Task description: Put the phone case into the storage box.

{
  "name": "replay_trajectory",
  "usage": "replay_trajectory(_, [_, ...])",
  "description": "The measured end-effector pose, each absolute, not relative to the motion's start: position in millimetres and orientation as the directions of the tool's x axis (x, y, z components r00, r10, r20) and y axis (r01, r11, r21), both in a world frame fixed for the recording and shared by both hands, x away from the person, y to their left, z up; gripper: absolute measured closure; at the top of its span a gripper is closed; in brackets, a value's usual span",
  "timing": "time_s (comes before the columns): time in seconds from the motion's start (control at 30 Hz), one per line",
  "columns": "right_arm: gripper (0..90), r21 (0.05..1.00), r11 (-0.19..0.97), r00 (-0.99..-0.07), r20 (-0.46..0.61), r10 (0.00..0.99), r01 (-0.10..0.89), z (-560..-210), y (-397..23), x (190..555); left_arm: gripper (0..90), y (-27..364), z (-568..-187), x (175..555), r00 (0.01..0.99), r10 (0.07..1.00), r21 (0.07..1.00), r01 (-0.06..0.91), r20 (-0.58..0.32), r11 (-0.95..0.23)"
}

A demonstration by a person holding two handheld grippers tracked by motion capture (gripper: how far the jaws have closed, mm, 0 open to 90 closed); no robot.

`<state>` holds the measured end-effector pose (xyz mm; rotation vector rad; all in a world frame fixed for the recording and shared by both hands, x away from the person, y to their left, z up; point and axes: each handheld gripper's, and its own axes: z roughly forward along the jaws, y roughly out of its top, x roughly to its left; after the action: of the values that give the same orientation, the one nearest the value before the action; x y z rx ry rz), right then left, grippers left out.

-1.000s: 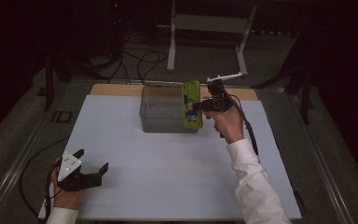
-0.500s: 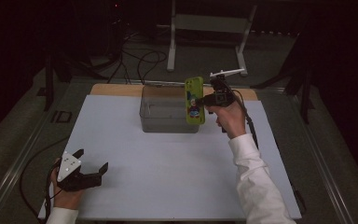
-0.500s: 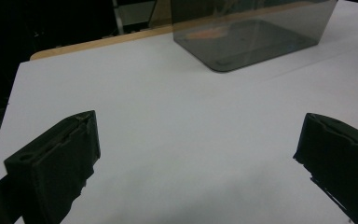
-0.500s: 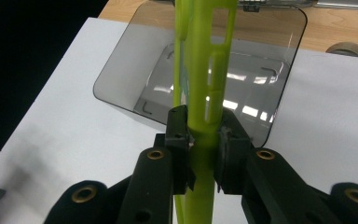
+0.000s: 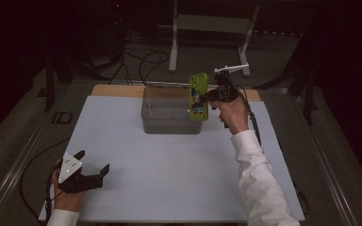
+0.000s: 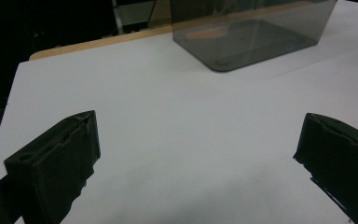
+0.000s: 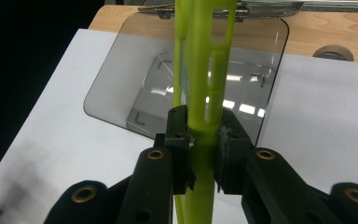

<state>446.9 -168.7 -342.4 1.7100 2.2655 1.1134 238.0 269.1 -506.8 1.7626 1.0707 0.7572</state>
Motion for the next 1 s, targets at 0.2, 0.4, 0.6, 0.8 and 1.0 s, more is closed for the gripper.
replay_trajectory(0.2, [77.9, 0.586, 0.100, -0.352, 0.335, 0.874, 0.804, -343, -170, 452, 0.0, 269, -507, 238, 0.435, 0.899, 0.917, 0.341, 0.043, -0.209])
replay_trajectory(0.4, [77.8, 0.573, 0.091, -0.331, 0.331, 0.883, 0.815, -345, -170, 458, 0.0, 269, -507, 238, 0.436, 0.899, 0.917, 0.340, 0.043, -0.209])
replay_trajectory(0.6, [77.8, 0.566, 0.092, -0.324, 0.324, 0.889, 0.819, -345, -168, 463, 0.0, 269, -507, 238, 0.440, 0.897, 0.916, 0.341, 0.044, -0.212])
replay_trajectory(0.8, [77.8, 0.558, 0.080, -0.305, 0.323, 0.896, 0.826, -347, -167, 468, 0.0, 268, -507, 238, 0.441, 0.897, 0.917, 0.339, 0.043, -0.211])
replay_trajectory(1.0, [77.8, 0.549, 0.073, -0.292, 0.324, 0.900, 0.833, -351, -168, 472, 0.0, 268, -507, 238, 0.441, 0.897, 0.917, 0.337, 0.045, -0.211])
